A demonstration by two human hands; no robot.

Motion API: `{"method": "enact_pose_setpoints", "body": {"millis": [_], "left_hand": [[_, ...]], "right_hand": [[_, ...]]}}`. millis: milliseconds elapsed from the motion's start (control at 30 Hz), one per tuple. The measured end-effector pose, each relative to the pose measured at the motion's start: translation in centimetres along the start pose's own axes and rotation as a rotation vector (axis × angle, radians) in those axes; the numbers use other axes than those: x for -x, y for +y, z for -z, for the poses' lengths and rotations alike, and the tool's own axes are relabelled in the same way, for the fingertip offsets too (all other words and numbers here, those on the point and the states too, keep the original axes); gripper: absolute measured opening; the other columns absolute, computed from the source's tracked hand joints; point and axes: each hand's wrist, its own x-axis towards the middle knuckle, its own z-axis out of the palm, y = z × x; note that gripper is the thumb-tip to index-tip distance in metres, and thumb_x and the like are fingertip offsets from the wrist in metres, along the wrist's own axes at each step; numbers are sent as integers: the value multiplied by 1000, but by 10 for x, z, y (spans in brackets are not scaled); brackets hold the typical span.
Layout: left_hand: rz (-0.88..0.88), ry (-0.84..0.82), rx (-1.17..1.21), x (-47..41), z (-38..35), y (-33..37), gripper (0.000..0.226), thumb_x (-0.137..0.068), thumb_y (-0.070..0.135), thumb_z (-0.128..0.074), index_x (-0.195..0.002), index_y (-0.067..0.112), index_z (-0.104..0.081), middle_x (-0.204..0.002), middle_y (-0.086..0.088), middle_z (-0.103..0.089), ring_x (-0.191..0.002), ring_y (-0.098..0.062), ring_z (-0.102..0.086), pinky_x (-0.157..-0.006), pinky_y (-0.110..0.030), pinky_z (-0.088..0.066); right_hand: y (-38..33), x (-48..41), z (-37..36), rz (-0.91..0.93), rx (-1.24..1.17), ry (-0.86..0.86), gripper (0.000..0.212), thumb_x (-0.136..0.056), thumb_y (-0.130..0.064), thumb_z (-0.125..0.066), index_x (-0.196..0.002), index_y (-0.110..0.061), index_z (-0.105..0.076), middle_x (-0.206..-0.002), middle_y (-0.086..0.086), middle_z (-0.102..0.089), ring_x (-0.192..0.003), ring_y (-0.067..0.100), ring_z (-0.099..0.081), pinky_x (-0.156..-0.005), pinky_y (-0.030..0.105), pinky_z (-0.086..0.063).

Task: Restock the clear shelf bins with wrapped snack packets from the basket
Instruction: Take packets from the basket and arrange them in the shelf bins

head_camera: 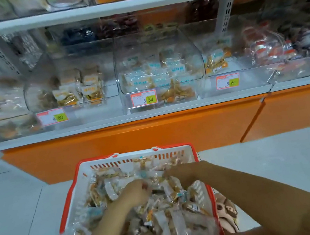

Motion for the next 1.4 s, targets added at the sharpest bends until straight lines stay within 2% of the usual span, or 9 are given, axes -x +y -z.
{"method": "enact_pose_setpoints", "body": {"millis": [100, 233, 367, 500, 667, 900, 1033, 1133, 1400], "left_hand": [[26, 22, 138, 5, -10, -19, 33, -98, 29, -49, -128, 18, -55, -119, -3, -61, -90, -14, -54, -71, -22, -40], [2, 67, 163, 9, -8, -22, 32, -96, 26, -52, -126, 16, -57, -125, -3, -59, -106, -17, -56, -83, -23, -41], [-81, 78, 318, 13, 6, -12, 46, -92, 32, -62, -133, 14, -51, -130, -1, -54, -110, -15, -54, -87, -25, -47], [-162, 24, 638, 27, 26, 13, 67, -75, 49, -71, -130, 18, -52, -123, 1, -61, -108, -15, -61, -91, -31, -52], [-291, 192, 975, 44, 50, 49, 9, -84, 8, -69, -93, 8, -65, -91, -8, -71, -72, -10, -70, -63, -20, -56], [-484, 458, 890, 50, 98, 99, 14, -85, 7, -68, -88, 20, -65, -87, 4, -69, -87, -12, -66, -79, -25, -54], [-533, 632, 571, 47, 116, 152, 13, -83, 12, -63, -82, 22, -55, -71, 11, -61, -67, -6, -59, -54, -14, -44], [-610, 762, 577, 38, 128, 193, 11, -89, 15, -56, -99, 20, -56, -77, 13, -57, -64, 2, -53, -52, -11, -40], [-849, 779, 526, 3, 150, 270, 36, -94, 36, -55, -122, 15, -64, -111, 5, -66, -97, -2, -59, -82, -14, -47]], "right_hand": [[1, -7, -43, 47, 72, 114, 98, -83, -1, -67, -153, -31, -6, -158, 10, -16, -140, 32, -26, -112, 45, -32], [2, -2, -52, 31, -33, 276, 65, -88, -30, -65, -145, -24, -35, -143, 8, -44, -127, 28, -46, -104, 38, -40], [13, 24, -15, 45, -649, 225, 33, -92, -24, -62, -124, -16, -57, -121, 14, -61, -112, 31, -59, -96, 37, -48], [13, 60, 30, 270, -1172, 2, 48, -82, -17, -73, -124, -2, -55, -116, 19, -62, -111, 35, -60, -99, 41, -49], [-7, 85, 65, 385, -1236, 127, 55, -70, -44, -80, -109, -8, -64, -111, 17, -67, -98, 23, -67, -88, 31, -55], [-6, 144, 113, 306, -1129, 438, 32, -75, -23, -69, -105, -12, -68, -106, 2, -73, -102, 13, -66, -86, 20, -51], [5, 167, 139, 343, -1196, 711, 59, -68, -13, -77, -122, -22, -56, -115, 5, -69, -102, 20, -68, -79, 30, -58], [7, 179, 151, 384, -1211, 911, 38, -79, -9, -72, -112, -20, -58, -92, 2, -73, -82, 18, -71, -69, 26, -58], [43, 189, 174, 373, -1285, 1248, 12, -81, -10, -73, -92, -7, -68, -80, 15, -66, -74, 21, -60, -67, 29, -48]]}}
